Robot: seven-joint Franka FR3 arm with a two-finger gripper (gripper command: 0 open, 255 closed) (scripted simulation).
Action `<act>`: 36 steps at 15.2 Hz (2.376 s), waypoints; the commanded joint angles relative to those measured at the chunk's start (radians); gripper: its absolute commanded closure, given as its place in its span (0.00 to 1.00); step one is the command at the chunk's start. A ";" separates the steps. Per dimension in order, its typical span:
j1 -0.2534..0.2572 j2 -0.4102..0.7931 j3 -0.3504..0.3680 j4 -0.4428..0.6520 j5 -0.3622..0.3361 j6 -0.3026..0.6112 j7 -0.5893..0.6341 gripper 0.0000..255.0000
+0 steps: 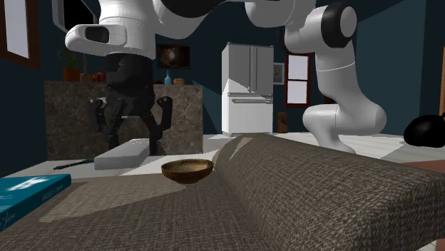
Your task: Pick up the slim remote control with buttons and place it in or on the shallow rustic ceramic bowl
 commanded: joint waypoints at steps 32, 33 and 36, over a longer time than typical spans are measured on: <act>-0.087 -0.392 -0.127 -0.706 -0.116 0.328 -0.221 1.00; -0.087 -0.392 -0.127 -0.706 -0.116 0.327 -0.221 1.00; -0.087 -0.392 -0.127 -0.706 -0.116 0.327 -0.221 1.00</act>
